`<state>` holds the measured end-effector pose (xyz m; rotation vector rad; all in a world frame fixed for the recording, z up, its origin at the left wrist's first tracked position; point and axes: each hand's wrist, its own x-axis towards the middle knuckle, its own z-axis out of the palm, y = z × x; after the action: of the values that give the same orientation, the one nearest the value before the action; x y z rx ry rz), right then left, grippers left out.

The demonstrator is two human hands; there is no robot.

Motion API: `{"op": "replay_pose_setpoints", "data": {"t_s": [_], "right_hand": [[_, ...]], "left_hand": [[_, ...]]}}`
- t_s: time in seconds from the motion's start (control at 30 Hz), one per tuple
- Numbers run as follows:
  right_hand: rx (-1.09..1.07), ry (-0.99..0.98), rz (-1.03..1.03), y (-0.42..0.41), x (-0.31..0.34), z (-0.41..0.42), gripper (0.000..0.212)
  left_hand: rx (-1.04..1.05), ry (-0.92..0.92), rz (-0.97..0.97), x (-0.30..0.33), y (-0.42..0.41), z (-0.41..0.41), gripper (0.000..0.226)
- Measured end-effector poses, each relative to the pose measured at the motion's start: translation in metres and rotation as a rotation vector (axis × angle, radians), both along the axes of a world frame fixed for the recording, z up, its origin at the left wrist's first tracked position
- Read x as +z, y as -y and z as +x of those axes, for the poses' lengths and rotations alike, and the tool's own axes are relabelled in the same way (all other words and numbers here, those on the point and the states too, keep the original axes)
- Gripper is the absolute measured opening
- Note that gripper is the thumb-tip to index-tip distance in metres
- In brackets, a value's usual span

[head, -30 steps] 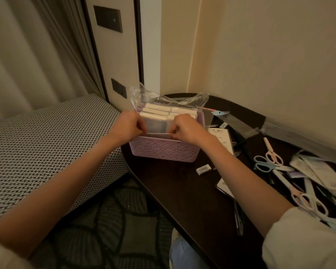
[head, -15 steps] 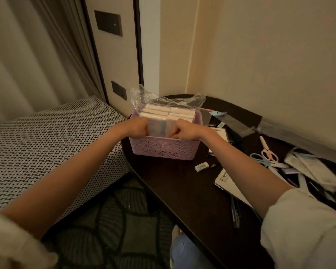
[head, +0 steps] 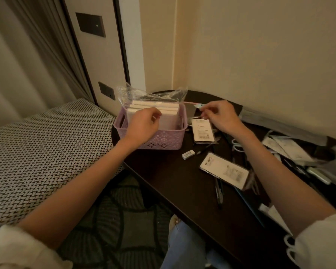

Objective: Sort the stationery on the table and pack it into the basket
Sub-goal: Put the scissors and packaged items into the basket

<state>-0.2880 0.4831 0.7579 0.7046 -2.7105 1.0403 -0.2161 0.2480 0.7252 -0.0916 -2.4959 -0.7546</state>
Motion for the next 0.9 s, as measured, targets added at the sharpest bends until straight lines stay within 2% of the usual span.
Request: {"op": "replay_pose_setpoints", "data": {"t_s": [0.1,0.23,0.37,0.47,0.6,0.73,0.9], "right_hand": [[-0.061,0.084,0.086,-0.039,-0.016,0.019,0.02],[-0.094,0.19,0.229,-0.084,-0.042,0.048,0.02],[-0.003,0.288,0.459,-0.109,-0.066,0.077,0.061],[-0.018,0.232,0.651,-0.115,-0.085,0.091,0.082],[-0.07,0.22,0.627,-0.123,-0.095,0.095,0.086],[-0.083,0.204,0.584,-0.125,-0.094,0.095,0.077],[-0.148,0.118,0.427,-0.126,-0.092,0.095,0.071]], "left_hand": [[-0.116,-0.046,-0.009,-0.004,-0.035,0.007,0.02],[-0.256,0.053,0.004,-0.021,-0.081,0.015,0.024],[-0.283,0.177,-0.062,-0.043,-0.119,0.022,0.025],[-0.26,0.272,-0.003,-0.057,-0.134,0.026,0.029],[-0.224,0.289,0.032,-0.07,-0.145,0.037,0.033],[-0.213,0.279,0.03,-0.074,-0.15,0.047,0.039],[-0.124,0.251,0.197,-0.071,-0.148,0.05,0.042]]}}
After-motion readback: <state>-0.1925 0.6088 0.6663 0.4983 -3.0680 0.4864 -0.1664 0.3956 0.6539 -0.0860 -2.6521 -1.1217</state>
